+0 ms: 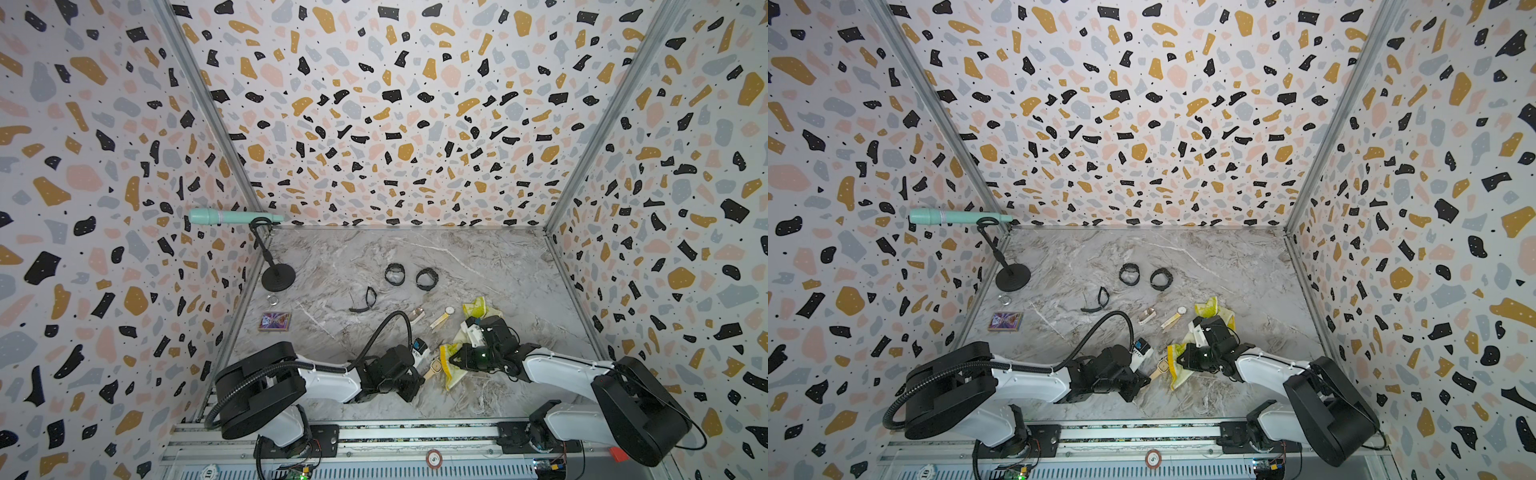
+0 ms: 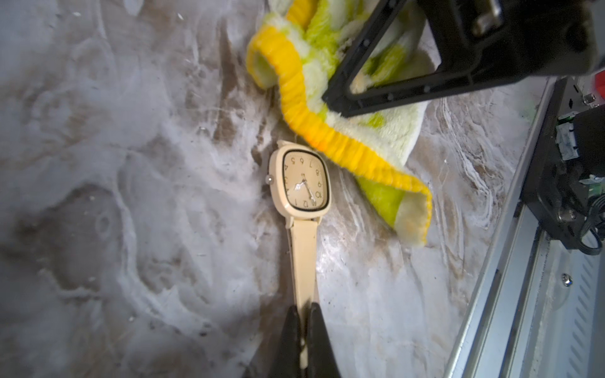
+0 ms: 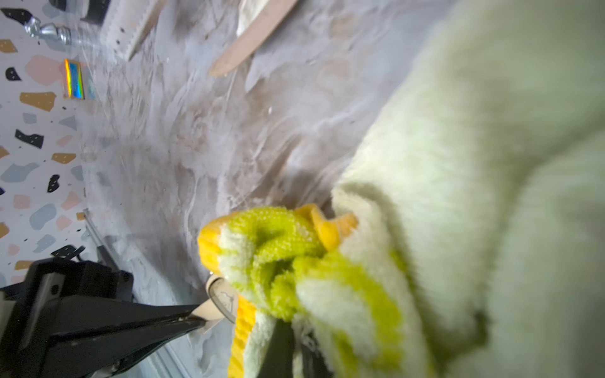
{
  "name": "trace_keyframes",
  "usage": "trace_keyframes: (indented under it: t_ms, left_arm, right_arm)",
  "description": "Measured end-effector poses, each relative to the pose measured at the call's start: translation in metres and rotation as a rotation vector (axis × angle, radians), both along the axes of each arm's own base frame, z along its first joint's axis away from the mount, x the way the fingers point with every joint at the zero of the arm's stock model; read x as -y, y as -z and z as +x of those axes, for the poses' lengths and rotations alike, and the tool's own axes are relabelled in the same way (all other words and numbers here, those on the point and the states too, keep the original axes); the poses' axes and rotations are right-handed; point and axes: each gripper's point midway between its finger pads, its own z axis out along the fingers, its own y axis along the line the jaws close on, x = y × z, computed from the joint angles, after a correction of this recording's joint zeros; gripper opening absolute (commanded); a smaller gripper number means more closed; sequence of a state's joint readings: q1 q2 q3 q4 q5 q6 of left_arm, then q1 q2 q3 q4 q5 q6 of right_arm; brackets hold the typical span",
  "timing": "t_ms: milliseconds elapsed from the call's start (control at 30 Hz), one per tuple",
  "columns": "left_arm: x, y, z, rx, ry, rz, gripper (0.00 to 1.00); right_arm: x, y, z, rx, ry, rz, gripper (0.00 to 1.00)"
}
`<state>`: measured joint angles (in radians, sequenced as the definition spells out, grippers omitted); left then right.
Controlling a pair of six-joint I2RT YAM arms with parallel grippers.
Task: Wipe the watch dial
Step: Wipe the dirt from the watch dial.
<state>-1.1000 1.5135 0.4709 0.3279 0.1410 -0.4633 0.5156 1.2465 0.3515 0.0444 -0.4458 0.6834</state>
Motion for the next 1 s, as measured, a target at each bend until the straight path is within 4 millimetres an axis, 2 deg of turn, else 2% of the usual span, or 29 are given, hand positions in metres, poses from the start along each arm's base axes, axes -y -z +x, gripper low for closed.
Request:
trace_keyframes:
  t_ms: [133, 333, 500, 667, 867, 1000]
  left_arm:
    - [0.0, 0.0, 0.0, 0.0, 0.001, 0.0, 0.0]
    - [0.001, 0.0, 0.0, 0.001, 0.007, 0.002, 0.0]
    - [0.006, 0.001, 0.001, -0.005, 0.02, -0.002, 0.0]
    - [0.007, 0.001, 0.001, -0.005, 0.027, -0.003, 0.0]
    - [0.007, 0.001, 0.001, -0.005, 0.027, -0.003, 0.0]
    - [0.007, 0.001, 0.001, -0.003, 0.029, -0.002, 0.0]
  right_arm:
    - [0.016, -0.009, -0.005, 0.014, 0.022, -0.023, 0.0]
    - [0.012, -0.033, -0.014, 0.066, -0.011, 0.021, 0.0]
    - [-0.008, -0.034, -0.028, 0.048, -0.092, 0.03, 0.0]
    - [-0.029, -0.027, -0.037, 0.022, -0.146, 0.041, 0.0]
    - [-0.049, -0.027, -0.026, 0.026, -0.165, 0.081, 0.0]
    - [-0.059, -0.02, -0.021, 0.012, -0.18, 0.079, 0.0]
